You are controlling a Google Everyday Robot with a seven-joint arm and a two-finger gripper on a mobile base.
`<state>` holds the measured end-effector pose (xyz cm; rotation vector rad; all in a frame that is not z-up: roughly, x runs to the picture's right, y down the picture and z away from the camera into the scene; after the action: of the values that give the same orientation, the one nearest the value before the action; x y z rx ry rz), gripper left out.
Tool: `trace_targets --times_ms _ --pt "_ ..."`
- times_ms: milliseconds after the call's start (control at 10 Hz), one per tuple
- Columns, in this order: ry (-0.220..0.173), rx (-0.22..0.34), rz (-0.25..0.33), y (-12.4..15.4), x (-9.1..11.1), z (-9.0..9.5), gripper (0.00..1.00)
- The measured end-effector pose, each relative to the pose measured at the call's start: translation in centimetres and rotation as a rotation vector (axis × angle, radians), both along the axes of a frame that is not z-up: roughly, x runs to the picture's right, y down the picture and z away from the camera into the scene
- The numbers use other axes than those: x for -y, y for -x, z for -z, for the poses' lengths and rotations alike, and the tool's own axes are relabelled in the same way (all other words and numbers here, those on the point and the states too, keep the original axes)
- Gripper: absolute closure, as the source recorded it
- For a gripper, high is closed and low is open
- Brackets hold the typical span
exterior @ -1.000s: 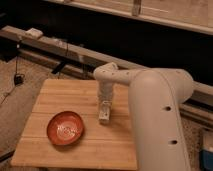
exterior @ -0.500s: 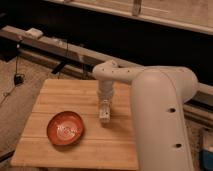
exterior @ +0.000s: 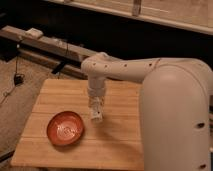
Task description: Place the bottle in the ceramic bowl
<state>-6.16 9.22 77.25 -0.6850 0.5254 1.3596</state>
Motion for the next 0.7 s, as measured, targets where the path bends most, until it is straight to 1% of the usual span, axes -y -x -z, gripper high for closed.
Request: trace_targets --times_ms 100,300,400,500,600,700 --pt "-0.004 0.031 0.02 1.7 0.0 0.7 1.0" --pt "-0.008 0.133 0.096 6.6 0.0 1.8 1.0" --pt "-0.008 0.173 0.125 8.3 -0.1 2.1 0.99" --pt "0.0 0.235 0.16 10.4 -0.4 2.2 0.9" --pt "0.011 0.285 0.175 11.7 -0.7 2.3 0.8" --pt "0.022 0.315 0.181 12.3 -1.0 2.4 0.7"
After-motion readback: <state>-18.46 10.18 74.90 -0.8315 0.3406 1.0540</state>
